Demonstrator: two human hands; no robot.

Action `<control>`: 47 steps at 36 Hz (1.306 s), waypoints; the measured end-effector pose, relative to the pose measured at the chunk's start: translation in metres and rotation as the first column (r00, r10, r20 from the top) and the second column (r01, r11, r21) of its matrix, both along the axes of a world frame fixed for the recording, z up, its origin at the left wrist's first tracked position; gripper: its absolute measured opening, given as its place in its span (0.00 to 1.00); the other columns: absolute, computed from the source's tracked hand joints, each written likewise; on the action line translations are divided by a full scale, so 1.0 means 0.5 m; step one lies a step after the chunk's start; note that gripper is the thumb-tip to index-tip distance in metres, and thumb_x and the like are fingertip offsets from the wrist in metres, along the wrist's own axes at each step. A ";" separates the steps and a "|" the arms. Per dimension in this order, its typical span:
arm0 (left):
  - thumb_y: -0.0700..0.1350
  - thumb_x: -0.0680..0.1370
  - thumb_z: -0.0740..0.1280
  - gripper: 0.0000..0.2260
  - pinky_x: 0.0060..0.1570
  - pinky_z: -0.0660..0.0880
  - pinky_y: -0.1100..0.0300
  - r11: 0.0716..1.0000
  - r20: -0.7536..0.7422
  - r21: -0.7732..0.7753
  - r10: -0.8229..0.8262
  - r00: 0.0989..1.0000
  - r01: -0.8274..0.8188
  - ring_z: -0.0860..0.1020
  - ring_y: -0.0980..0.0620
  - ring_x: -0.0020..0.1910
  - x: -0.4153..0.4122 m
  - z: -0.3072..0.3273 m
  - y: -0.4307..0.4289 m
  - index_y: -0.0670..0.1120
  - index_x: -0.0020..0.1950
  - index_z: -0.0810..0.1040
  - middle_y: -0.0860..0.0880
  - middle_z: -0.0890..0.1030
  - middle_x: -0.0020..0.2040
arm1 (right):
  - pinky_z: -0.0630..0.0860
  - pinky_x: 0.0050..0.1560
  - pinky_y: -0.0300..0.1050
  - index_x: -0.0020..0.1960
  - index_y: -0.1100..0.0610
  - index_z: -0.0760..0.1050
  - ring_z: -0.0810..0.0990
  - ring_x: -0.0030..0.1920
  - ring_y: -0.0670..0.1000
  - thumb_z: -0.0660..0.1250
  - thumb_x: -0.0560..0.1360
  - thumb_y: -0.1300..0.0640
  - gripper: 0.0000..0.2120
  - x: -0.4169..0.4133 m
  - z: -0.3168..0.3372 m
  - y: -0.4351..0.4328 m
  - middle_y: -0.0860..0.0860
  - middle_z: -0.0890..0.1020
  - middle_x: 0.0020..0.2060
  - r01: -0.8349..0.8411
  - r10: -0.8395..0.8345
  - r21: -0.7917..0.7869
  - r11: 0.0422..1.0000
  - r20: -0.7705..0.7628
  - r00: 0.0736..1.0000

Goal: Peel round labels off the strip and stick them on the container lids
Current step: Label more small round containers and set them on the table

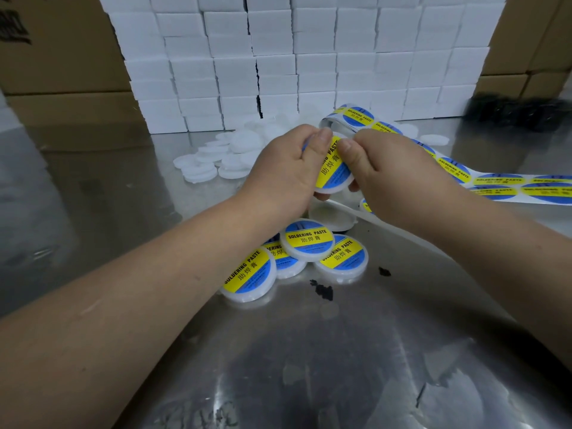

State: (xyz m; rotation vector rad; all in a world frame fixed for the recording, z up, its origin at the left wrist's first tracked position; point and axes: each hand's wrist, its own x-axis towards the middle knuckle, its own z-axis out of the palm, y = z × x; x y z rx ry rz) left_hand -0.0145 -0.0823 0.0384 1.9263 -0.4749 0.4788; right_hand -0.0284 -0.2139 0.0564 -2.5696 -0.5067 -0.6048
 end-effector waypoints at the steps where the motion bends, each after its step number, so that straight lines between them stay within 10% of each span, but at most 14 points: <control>1: 0.51 0.81 0.55 0.14 0.29 0.75 0.63 1.000 0.004 0.015 0.013 1.000 -0.013 0.74 0.58 0.28 0.002 -0.001 0.003 0.51 0.37 0.71 0.54 0.73 0.30 | 0.72 0.47 0.54 0.46 0.61 0.71 0.76 0.44 0.59 0.48 0.80 0.47 0.21 -0.001 -0.001 0.000 0.58 0.80 0.42 -0.005 0.005 0.004 1.000 0.000 1.000; 3: 0.51 0.81 0.55 0.16 0.38 0.76 0.52 0.999 -0.002 0.019 0.035 0.999 -0.035 0.74 0.50 0.33 0.007 -0.004 0.009 0.45 0.38 0.73 0.50 0.73 0.32 | 0.72 0.46 0.52 0.43 0.60 0.72 0.76 0.43 0.57 0.48 0.80 0.46 0.22 -0.003 -0.002 -0.001 0.56 0.80 0.39 -0.006 0.006 0.022 1.000 -0.006 1.000; 11: 0.56 0.80 0.52 0.20 0.29 0.60 0.62 0.963 -0.112 0.147 0.242 0.964 -0.224 0.61 0.55 0.25 0.038 0.000 0.048 0.48 0.31 0.63 0.55 0.64 0.22 | 0.62 0.41 0.45 0.55 0.51 0.73 0.70 0.45 0.51 0.52 0.77 0.46 0.15 0.017 -0.001 -0.017 0.50 0.80 0.49 0.181 -0.183 -0.111 0.977 -0.014 0.983; 16: 0.64 0.76 0.47 0.31 0.55 0.71 0.54 0.974 -0.332 0.206 0.163 0.929 -0.098 0.78 0.48 0.46 0.046 -0.003 0.062 0.43 0.47 0.80 0.46 0.82 0.45 | 0.64 0.35 0.43 0.54 0.51 0.75 0.74 0.47 0.53 0.56 0.72 0.50 0.14 0.019 -0.006 -0.020 0.48 0.80 0.48 0.213 -0.237 -0.238 0.948 -0.080 0.968; 24: 0.56 0.81 0.47 0.27 0.67 0.63 0.53 0.985 -0.377 0.169 0.030 0.926 0.037 0.76 0.53 0.57 0.055 -0.011 0.070 0.55 0.34 0.83 0.51 0.81 0.56 | 0.69 0.43 0.43 0.57 0.50 0.74 0.74 0.49 0.51 0.59 0.72 0.51 0.15 0.013 -0.007 -0.012 0.47 0.78 0.52 0.149 -0.197 -0.357 0.922 -0.101 0.975; 29: 0.58 0.80 0.48 0.23 0.66 0.61 0.56 0.977 -0.443 0.199 0.025 0.896 0.071 0.71 0.56 0.61 0.062 -0.013 0.071 0.53 0.47 0.81 0.56 0.74 0.63 | 0.68 0.45 0.43 0.60 0.49 0.73 0.74 0.54 0.51 0.61 0.73 0.50 0.16 0.016 -0.008 -0.017 0.46 0.78 0.54 0.141 -0.192 -0.407 0.903 -0.086 0.978; 34: 0.59 0.80 0.49 0.23 0.52 0.65 0.59 0.978 -0.458 0.203 0.055 0.887 0.044 0.73 0.61 0.52 0.067 -0.016 0.073 0.48 0.59 0.78 0.67 0.76 0.44 | 0.66 0.45 0.42 0.60 0.46 0.73 0.72 0.50 0.48 0.58 0.72 0.47 0.18 0.012 -0.001 -0.014 0.45 0.78 0.55 0.121 -0.158 -0.303 0.945 -0.100 0.982; 39: 0.58 0.80 0.49 0.21 0.61 0.61 0.58 0.965 -0.428 0.257 0.070 0.901 0.048 0.71 0.54 0.61 0.072 -0.024 0.076 0.53 0.56 0.78 0.56 0.74 0.63 | 0.69 0.48 0.43 0.61 0.46 0.73 0.74 0.55 0.50 0.57 0.71 0.45 0.19 0.006 0.000 -0.012 0.45 0.78 0.55 0.083 -0.149 -0.381 0.921 -0.146 0.978; 47: 0.47 0.76 0.60 0.14 0.62 0.63 0.56 0.888 -0.258 0.460 0.152 0.954 -0.018 0.66 0.47 0.65 0.066 -0.018 0.078 0.48 0.58 0.80 0.48 0.73 0.65 | 0.65 0.43 0.41 0.60 0.44 0.74 0.74 0.56 0.49 0.62 0.73 0.49 0.15 0.013 -0.010 -0.014 0.45 0.78 0.55 0.058 -0.130 -0.470 0.881 -0.121 0.984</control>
